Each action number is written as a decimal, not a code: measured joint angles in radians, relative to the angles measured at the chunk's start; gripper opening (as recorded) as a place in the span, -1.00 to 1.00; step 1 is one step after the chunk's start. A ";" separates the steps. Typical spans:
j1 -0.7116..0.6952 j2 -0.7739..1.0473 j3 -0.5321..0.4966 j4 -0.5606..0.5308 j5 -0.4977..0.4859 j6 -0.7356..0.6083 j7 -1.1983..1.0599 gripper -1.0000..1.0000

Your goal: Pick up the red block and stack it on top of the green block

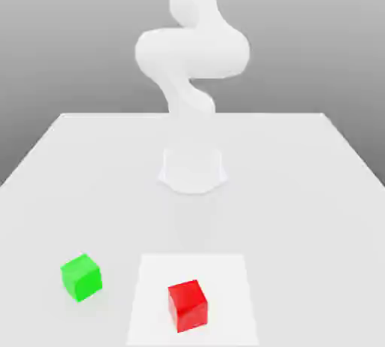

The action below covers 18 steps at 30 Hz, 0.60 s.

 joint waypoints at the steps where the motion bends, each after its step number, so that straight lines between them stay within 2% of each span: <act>1: 0.008 0.039 -0.009 -0.011 0.004 0.017 -0.019 0.00; 18: 0.080 0.659 -0.082 -0.190 0.060 0.291 -0.307 0.00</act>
